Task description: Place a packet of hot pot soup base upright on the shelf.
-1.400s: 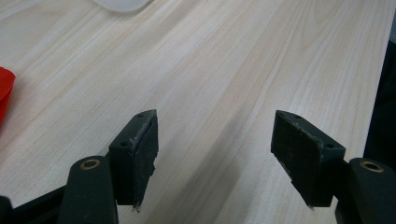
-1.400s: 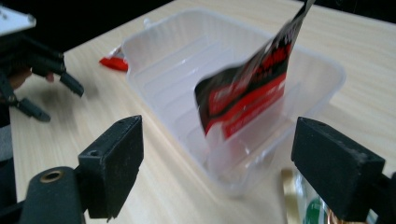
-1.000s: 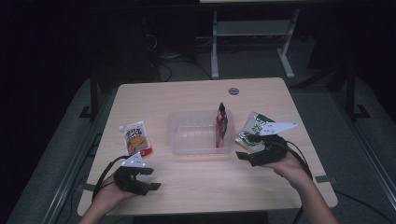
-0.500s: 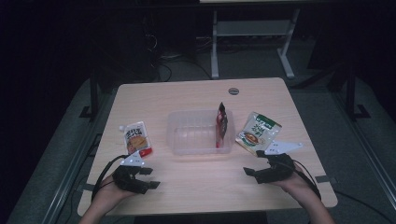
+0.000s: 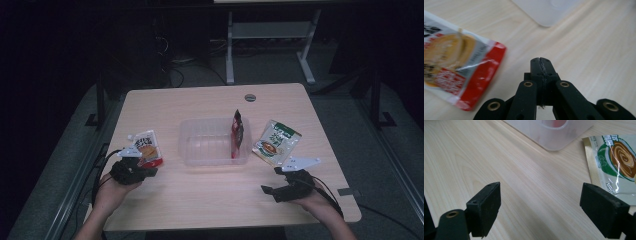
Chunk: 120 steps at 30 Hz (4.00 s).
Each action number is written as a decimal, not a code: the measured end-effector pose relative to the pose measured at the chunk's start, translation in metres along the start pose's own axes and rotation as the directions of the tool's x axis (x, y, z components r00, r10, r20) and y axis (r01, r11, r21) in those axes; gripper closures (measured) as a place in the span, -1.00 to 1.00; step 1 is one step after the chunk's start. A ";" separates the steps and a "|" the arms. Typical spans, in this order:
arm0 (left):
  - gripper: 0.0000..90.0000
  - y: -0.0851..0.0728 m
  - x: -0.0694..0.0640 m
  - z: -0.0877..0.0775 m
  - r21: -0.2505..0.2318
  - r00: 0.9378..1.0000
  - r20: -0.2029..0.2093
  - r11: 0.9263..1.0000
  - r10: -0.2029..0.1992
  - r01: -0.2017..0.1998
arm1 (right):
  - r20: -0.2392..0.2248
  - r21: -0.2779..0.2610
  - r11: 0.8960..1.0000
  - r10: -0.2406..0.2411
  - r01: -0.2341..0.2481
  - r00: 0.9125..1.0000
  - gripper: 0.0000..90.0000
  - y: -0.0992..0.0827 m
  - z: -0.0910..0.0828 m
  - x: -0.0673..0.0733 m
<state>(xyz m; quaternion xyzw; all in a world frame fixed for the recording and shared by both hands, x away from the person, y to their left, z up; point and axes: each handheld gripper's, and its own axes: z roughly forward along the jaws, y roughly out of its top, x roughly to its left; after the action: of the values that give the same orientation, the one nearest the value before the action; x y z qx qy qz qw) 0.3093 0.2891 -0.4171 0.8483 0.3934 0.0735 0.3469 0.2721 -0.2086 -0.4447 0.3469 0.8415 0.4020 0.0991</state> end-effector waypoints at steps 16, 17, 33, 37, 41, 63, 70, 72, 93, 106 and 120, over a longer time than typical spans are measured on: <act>1.00 0.032 0.052 0.012 -0.037 0.984 -0.172 0.998 -0.048 0.043 | 0.013 0.019 1.000 -0.018 0.017 1.000 -0.63 -0.001 0.005 0.000; 1.00 0.032 0.052 0.012 -0.037 0.984 -0.172 0.998 -0.048 0.043 | 0.013 0.019 1.000 -0.018 0.017 1.000 -0.63 -0.001 0.005 0.000; 1.00 0.028 0.088 0.039 0.028 0.967 -0.242 0.996 -0.081 0.090 | 0.025 0.030 0.999 -0.038 0.037 0.999 -0.63 -0.001 0.007 -0.001; 1.00 0.027 0.087 0.043 0.049 0.966 -0.250 0.996 -0.066 0.081 | 0.025 0.031 0.999 -0.034 0.033 0.999 -0.63 -0.001 0.006 -0.001; 1.00 0.026 0.088 0.047 0.062 0.968 -0.244 0.995 -0.057 0.074 | 0.027 0.031 0.999 -0.034 0.033 0.999 -0.63 -0.001 0.007 -0.002; 1.00 0.012 0.065 0.038 0.162 0.998 -0.043 0.985 -0.053 0.060 | 0.024 0.029 0.999 -0.031 0.031 0.999 -0.63 -0.001 0.007 -0.002; 1.00 0.007 0.044 0.034 0.198 1.000 0.001 0.980 0.002 -0.002 | 0.022 0.029 0.999 -0.035 0.035 0.999 -0.63 -0.001 0.008 0.000; 1.00 0.005 0.036 0.034 0.196 1.000 0.017 0.981 -0.002 -0.001 | 0.023 0.029 0.999 -0.029 0.029 0.999 -0.63 -0.001 0.007 -0.001; 1.00 0.005 -0.023 0.034 0.180 0.972 0.211 0.974 0.100 -0.139 | 0.025 0.027 0.999 -0.030 0.029 0.999 -0.63 -0.001 0.007 -0.001; 1.00 0.030 0.022 0.041 0.141 0.999 -0.033 0.989 0.041 -0.036 | 0.023 0.033 0.999 -0.035 0.034 0.999 -0.63 0.000 0.009 -0.001; 1.00 0.037 0.044 0.059 0.113 0.999 -0.037 0.994 0.006 -0.002 | 0.022 0.034 0.999 -0.038 0.037 0.999 -0.63 -0.001 0.009 -0.002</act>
<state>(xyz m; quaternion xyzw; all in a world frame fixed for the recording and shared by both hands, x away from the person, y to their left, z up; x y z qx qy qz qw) 0.3856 0.2728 -0.4439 0.8659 0.4014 0.0677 0.2908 0.2768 -0.2048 -0.4510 0.3372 0.8533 0.3821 0.1103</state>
